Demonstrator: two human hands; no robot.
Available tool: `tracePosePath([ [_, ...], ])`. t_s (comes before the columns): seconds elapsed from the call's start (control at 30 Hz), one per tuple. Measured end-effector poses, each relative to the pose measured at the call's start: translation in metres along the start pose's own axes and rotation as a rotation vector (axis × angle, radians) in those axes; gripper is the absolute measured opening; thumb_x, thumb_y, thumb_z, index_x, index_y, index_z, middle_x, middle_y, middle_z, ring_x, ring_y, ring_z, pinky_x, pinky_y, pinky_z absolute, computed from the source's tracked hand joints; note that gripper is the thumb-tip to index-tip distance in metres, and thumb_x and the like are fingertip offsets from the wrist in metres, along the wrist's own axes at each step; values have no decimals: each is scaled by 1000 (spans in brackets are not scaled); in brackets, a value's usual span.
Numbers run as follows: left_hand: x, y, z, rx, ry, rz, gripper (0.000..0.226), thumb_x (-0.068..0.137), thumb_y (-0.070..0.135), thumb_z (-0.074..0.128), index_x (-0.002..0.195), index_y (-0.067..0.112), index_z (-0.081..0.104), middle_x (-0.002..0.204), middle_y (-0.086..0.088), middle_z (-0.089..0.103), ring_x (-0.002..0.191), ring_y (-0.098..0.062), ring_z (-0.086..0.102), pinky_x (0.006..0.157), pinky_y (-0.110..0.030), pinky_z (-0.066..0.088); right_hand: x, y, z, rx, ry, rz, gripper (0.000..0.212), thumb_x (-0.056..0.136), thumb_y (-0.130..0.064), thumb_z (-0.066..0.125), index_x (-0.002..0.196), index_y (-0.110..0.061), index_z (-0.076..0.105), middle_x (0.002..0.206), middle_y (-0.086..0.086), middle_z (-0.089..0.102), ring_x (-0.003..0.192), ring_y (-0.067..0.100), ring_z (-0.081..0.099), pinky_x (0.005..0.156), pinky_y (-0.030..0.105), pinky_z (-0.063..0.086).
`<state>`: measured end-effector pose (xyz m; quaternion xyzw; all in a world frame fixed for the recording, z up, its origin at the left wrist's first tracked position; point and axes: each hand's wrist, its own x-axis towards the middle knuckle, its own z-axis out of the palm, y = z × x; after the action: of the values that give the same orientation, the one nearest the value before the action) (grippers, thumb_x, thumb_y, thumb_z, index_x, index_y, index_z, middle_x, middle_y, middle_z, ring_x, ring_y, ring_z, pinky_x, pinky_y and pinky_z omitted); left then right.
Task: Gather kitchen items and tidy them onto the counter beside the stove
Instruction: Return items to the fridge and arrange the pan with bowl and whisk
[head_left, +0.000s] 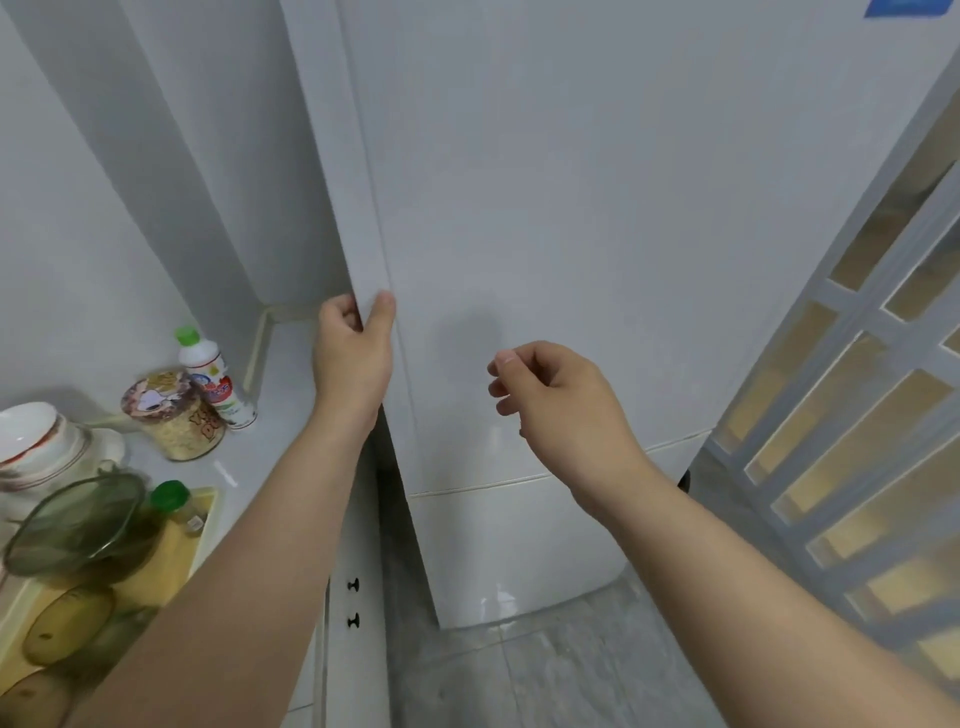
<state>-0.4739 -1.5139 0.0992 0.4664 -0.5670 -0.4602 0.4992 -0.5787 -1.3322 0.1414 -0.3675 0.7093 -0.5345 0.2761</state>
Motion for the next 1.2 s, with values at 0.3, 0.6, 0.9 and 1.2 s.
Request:
tracePosePath([
  [0.3, -4, 19, -10, 227, -73, 120, 31, 97, 44, 56, 89, 17, 44, 71, 9, 40, 61, -6, 38, 50, -16, 29, -18, -3, -9, 165, 144, 16, 18, 97, -29, 54, 95, -24, 72, 93, -9, 73, 92, 9, 70, 90, 42, 57],
  [0.6, -58, 18, -41, 174, -237, 138, 37, 90, 45, 66, 82, 12, 53, 75, -3, 57, 70, -17, 55, 65, -27, 47, -58, -14, -20, 115, 145, 4, 32, 100, -33, 54, 127, -21, 67, 118, -12, 69, 113, 6, 63, 103, 34, 50],
  [0.9, -124, 44, -76, 17, -636, -29, 53, 45, 47, 94, 85, 16, 75, 93, -11, 76, 97, -32, 72, 87, -44, 58, -116, -25, -28, 108, 166, -93, 41, 99, -35, 55, 137, -20, 58, 135, -12, 61, 117, -7, 53, 103, 17, 41],
  [1.2, -183, 122, -81, -73, -877, 122, 55, 62, 41, 87, 104, 7, 76, 106, -20, 73, 98, -34, 72, 84, -37, 59, -192, -26, -46, 36, 312, -217, 56, 95, -50, 56, 147, -35, 42, 148, -17, 46, 136, 3, 43, 112, 27, 39],
])
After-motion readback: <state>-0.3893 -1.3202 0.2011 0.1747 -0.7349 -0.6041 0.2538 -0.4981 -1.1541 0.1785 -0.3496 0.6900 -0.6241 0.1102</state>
